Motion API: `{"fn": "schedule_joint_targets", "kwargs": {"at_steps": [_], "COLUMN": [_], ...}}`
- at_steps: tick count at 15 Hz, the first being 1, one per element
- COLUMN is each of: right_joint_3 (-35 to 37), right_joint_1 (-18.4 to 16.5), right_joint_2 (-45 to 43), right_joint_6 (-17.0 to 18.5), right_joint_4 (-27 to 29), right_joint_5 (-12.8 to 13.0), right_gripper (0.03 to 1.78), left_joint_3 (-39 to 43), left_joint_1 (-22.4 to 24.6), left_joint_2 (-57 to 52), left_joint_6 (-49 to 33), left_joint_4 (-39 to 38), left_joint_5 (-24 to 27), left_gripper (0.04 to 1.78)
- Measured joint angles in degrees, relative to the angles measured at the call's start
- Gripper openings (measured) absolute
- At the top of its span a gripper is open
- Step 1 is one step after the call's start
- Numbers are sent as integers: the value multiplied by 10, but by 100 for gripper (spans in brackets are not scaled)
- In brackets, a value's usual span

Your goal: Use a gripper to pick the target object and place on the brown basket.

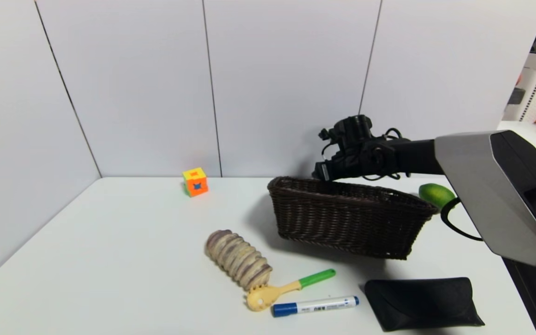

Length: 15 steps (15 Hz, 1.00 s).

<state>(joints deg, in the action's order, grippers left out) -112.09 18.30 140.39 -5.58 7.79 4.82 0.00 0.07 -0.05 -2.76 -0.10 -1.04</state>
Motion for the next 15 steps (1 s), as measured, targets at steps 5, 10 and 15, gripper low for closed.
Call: {"fn": "schedule_joint_targets", "kwargs": {"at_steps": [5,10,15], "right_joint_3": [0,0,0], "right_joint_1": [0,1,2], "right_joint_2": [-1,-25,-74], "right_joint_6": [0,2,4], "right_joint_4": [1,1,6], "right_joint_5": [1,-4,-7], "right_gripper": [71,69,69], "left_joint_3": [0,0,0], "left_joint_1": [0,0,0], "left_joint_2": [0,0,0], "left_joint_6": [0,0,0], "left_joint_4": [0,0,0], "left_joint_5": [0,0,0], "left_gripper": [169,169,169]}}
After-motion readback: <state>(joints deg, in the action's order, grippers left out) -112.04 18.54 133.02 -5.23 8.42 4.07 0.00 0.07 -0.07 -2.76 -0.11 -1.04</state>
